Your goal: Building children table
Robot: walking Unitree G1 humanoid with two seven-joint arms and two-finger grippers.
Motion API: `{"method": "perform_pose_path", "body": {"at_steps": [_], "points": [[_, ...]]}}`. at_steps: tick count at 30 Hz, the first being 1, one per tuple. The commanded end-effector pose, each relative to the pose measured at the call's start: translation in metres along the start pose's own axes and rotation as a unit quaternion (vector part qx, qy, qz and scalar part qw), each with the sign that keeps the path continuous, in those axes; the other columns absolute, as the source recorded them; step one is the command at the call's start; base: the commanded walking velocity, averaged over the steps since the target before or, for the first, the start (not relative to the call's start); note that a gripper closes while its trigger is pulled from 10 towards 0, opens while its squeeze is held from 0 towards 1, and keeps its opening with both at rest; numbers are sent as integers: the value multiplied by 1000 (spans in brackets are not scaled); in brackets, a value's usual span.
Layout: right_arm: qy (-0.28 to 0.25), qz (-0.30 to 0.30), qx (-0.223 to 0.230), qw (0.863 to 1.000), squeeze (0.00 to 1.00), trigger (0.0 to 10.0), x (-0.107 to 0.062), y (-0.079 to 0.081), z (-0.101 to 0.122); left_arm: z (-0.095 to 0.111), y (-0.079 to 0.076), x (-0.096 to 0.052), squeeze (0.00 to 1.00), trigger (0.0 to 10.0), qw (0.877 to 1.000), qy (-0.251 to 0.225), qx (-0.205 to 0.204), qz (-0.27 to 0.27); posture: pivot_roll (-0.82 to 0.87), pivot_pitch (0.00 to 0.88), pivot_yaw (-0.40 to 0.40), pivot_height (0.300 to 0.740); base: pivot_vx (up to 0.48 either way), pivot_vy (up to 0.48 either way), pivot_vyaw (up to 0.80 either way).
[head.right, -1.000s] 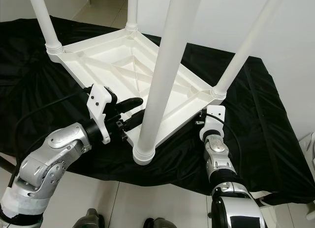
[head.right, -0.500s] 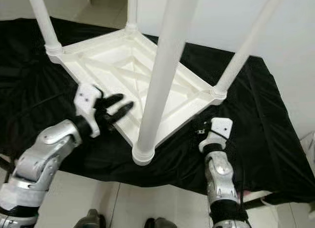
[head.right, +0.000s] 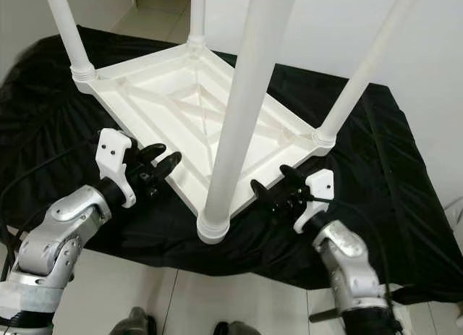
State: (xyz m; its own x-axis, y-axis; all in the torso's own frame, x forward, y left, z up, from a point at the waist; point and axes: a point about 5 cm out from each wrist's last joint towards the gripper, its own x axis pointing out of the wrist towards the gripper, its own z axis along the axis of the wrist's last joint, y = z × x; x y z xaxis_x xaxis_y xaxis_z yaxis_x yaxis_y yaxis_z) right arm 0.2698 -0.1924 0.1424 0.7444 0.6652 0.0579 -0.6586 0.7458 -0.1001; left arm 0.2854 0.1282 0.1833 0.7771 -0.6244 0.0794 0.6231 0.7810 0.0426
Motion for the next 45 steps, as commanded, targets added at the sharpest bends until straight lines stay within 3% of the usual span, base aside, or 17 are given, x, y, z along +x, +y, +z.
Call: {"method": "perform_pose_path", "body": {"at_steps": [1, 3, 4, 5, 9, 12, 15, 22, 28, 32, 33, 34, 35, 38, 39, 41, 45], "points": [[8, 25, 10, 1000, 1000, 10000, 0, 5, -2, -5, 0, -2, 0, 10000, 1000, 6, 1, 0, 140, 61, -77, 740, 0, 0, 0], [23, 58, 2, 998, 1000, 10000, -2, 7, -1, -4, 1, -4, 0, 10000, 1000, 6, 6, 3, 142, 60, -80, 740, 0, 0, 0], [38, 91, 0, 995, 0, 10000, -5, 10, -1, -4, 2, -5, 0, 10000, 1000, 7, 10, 6, 145, 57, -81, 740, 0, 0, 0], [38, 91, 0, 995, 0, 10000, -5, 10, -1, -4, 2, -5, 0, 10000, 1000, 7, 10, 6, 145, 57, -81, 740, 0, 0, 0], [70, 215, 2, 974, 0, 10000, -8, 24, 6, -5, 4, -9, 0, 10000, 1000, 8, 17, 16, 157, 47, -90, 740, 0, 0, 0], [70, 228, 3, 971, 0, 10000, -7, 26, 8, -5, 5, -9, 0, 10000, 1000, 7, 17, 16, 157, 47, -90, 740, 0, 0, 0], [62, 274, -4, 960, 0, 10000, 1, 34, 14, -4, 5, -9, 0, 10000, 1000, 6, 23, 18, 161, 44, -91, 740, 0, 0, 0], [42, 296, -12, 954, 0, 10000, 20, 41, 17, -4, 7, -9, 0, 10000, 999, 6, 29, 18, 172, 41, -92, 740, 0, 0, 0], [24, 277, 3, 960, 0, 10000, 42, 51, 9, -3, 6, -9, 0, 10000, 999, 5, 32, 18, 180, 42, -95, 740, 0, 0, 0], [24, 259, 13, 966, 0, 10000, 48, 55, 3, -3, 6, -9, 0, 10000, 999, 5, 35, 18, 185, 42, -99, 740, 0, 0, 0], [33, 244, 25, 969, 0, 4980, 50, 58, -3, -3, 5, -9, 0, 10000, 999, 4, 37, 19, 183, 41, -98, 740, 0, 0, 0], [33, 244, 25, 969, 0, 4980, 50, 58, -3, -3, 5, -9, 0, 10000, 999, 4, 37, 19, 183, 41, -98, 740, 0, 0, 0], [32, 238, 31, 970, 0, 784, 50, 57, -4, -3, 5, -9, 0, 10000, 999, 4, 37, 18, 183, 41, -98, 740, 0, 0, 0], [32, 238, 31, 970, 0, 784, 50, 57, -4, -3, 5, -9, 0, 10000, 999, 4, 37, 18, 183, 41, -98, 740, 0, 0, 0], [26, 220, 35, 975, 0, 0, 50, 54, -4, -3, 5, -9, 0, 10000, 999, 4, 37, 17, 179, 41, -97, 740, 0, 0, 0], [26, 220, 35, 975, 0, 0, 50, 54, -4, -3, 5, -9, 0, 10000, 999, 4, 37, 17, 179, 41, -97, 740, 0, 0, 0], [20, 153, 29, 988, 0, 0, 40, 35, -1, -4, 3, -7, 0, 10000, 999, 4, 36, 13, 170, 43, -94, 740, 0, 0, 0]]}}
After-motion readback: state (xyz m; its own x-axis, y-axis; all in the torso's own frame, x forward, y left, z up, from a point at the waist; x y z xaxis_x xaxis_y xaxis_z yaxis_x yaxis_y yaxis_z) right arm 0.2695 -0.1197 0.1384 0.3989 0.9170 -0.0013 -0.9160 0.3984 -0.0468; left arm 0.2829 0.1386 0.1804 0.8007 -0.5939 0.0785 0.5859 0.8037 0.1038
